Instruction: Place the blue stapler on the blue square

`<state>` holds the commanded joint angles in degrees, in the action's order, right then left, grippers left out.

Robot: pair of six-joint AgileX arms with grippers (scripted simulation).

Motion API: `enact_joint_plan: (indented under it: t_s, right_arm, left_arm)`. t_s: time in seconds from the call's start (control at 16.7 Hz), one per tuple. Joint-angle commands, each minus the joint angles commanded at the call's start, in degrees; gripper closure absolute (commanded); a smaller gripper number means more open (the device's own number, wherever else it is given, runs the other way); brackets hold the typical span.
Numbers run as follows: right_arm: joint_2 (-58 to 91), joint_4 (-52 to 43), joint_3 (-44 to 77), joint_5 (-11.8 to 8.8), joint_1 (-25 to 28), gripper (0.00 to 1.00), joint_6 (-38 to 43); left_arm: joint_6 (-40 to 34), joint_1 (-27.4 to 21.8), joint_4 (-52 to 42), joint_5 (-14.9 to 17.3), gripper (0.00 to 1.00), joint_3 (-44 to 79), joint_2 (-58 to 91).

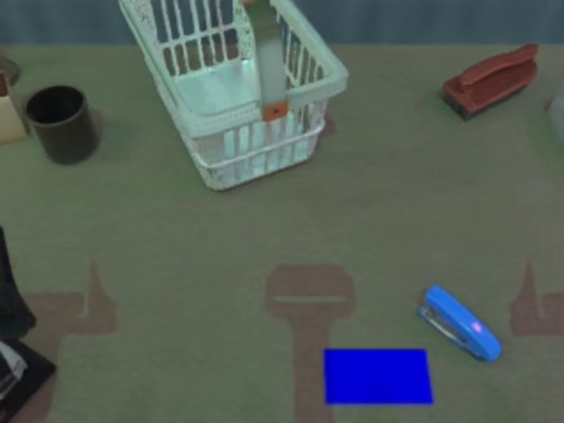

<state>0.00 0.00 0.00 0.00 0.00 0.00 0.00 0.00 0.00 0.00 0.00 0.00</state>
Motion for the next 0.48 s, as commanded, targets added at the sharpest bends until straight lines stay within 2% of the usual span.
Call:
enact_joint_plan:
  t_s: [0.24,0.48]
  right_arm:
    - [1.81,-1.43,1.79,-0.04,0.71,0.0,-0.33]
    - [12.79,-9.25,11.91,-0.03,4.31,0.0,-2.14]
  left_arm:
    - [0.0,0.0,0.0,0.0,0.0,0.0,0.0]
    - [0.0,0.0,0.0,0.0,0.0,0.0,0.0]
